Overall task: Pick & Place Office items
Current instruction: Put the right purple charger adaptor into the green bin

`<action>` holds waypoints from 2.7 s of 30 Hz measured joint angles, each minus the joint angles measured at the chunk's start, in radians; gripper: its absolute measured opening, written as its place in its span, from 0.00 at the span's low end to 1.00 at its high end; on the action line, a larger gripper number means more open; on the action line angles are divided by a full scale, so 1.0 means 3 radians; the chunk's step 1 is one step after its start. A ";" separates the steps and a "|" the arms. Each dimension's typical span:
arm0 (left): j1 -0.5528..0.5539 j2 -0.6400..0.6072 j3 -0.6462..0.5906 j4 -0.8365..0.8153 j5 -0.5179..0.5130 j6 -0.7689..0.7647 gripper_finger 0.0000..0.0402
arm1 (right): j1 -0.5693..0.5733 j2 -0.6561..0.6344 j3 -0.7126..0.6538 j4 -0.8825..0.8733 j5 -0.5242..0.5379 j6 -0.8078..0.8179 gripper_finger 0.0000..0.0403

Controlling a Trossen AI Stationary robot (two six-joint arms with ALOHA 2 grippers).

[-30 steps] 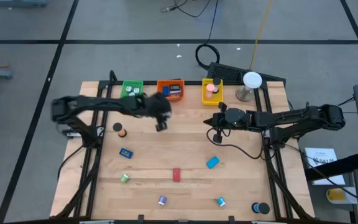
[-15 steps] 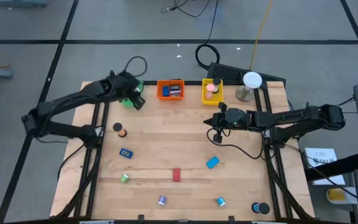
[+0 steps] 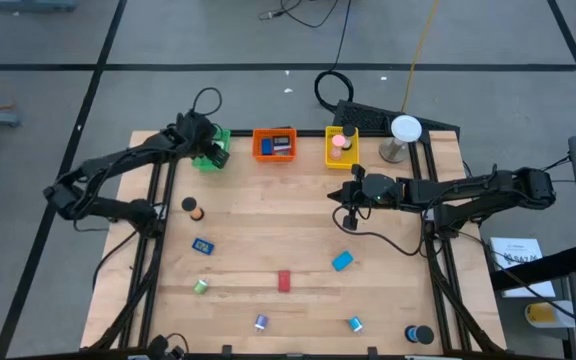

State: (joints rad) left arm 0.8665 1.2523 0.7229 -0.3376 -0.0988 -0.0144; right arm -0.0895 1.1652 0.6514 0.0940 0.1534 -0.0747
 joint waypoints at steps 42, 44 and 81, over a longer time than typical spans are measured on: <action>0.0048 0.0753 -0.0087 0.0438 -0.0086 -0.0093 0.36 | 0.0000 0.0000 0.0000 0.0015 0.0000 -0.0001 0.00; 0.0048 0.0828 -0.0087 0.0475 -0.0089 -0.0116 0.36 | 0.0000 0.0000 0.0000 0.0014 -0.0001 -0.0001 0.00; 0.0027 0.0129 -0.0086 0.0209 -0.0162 0.0169 0.46 | 0.0000 0.0000 0.0000 0.0014 -0.0003 -0.0026 0.00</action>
State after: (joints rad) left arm 0.8745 1.2909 0.6971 -0.2749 -0.1475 0.0361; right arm -0.0895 1.1652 0.6514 0.0984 0.1524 -0.0826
